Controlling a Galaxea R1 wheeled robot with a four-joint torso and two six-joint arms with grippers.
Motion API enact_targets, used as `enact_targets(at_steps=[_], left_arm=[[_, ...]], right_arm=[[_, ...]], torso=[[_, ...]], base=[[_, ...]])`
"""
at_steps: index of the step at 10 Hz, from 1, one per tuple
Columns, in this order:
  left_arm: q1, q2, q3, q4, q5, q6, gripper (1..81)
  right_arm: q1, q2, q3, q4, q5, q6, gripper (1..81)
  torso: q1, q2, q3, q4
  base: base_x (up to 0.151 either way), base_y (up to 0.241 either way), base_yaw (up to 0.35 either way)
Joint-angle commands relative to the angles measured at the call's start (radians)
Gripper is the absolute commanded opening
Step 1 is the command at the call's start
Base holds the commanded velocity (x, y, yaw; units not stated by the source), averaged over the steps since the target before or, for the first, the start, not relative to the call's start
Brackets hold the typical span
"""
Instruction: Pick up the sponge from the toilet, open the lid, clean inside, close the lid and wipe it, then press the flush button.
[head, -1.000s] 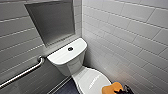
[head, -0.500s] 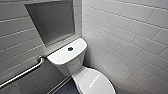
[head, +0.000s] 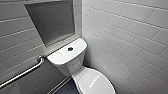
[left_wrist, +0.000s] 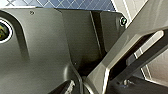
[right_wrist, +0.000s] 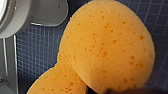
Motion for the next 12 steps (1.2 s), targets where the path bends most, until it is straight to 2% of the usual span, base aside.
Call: enact_targets(at_steps=[1, 2, 3, 4, 5, 9, 11, 12], left_arm=[[-0.107, -0.124, 0.147, -0.053, 0.14, -0.002, 81.1], [-0.152, -0.149, 0.168, -0.076, 0.148, -0.002, 81.1], [-0.199, -0.176, 0.187, -0.116, 0.146, -0.002, 81.1], [-0.248, -0.196, 0.207, -0.154, 0.148, -0.002, 81.1], [-0.291, -0.204, 0.217, -0.192, 0.146, -0.002, 81.1], [-0.376, -0.167, 0.227, -0.306, 0.14, -0.022, 81.1], [-0.393, -0.153, 0.219, -0.32, 0.134, -0.028, 81.1], [-0.406, -0.155, 0.221, -0.334, 0.134, -0.033, 81.1]], right_arm=[[-0.127, 0.001, 0.016, 0.331, 0.014, -0.379, 1.0], [-0.181, 0.024, 0.007, 0.329, 0.037, -0.412, 1.0], [-0.213, 0.042, -0.016, 0.304, 0.059, -0.413, 1.0], [-0.238, 0.068, -0.055, 0.205, 0.063, -0.413, 1.0], [-0.25, 0.093, -0.099, 0.137, 0.063, -0.405, 1.0], [-0.263, 0.154, -0.148, 0.121, 0.045, -0.401, 1.0], [-0.264, 0.159, -0.138, 0.118, 0.031, -0.412, 1.0], [-0.264, 0.162, -0.136, 0.118, 0.03, -0.412, 1.0]], torso=[[0.0, 0.0, 0.0, 0.0], [0.0, 0.0, 0.0, 0.0], [0.0, 0.0, 0.0, 0.0], [0.0, 0.0, 0.0, 0.0], [0.0, 0.0, 0.0, 0.0], [0.0, 0.0, 0.0, 0.0], [0.0, 0.0, 0.0, 0.0], [0.064, -0.1, 0.0, 0.0]], base=[[0.0, 0.0, 0.0], [0.0, 0.0, 0.0], [0.0, 0.0, 0.0], [0.0, 0.0, 0.0], [0.0, 0.0, 0.0], [0.0, 0.0, 0.0], [0.0, 0.0, 0.0], [0.0, 0.0, 0.0]])
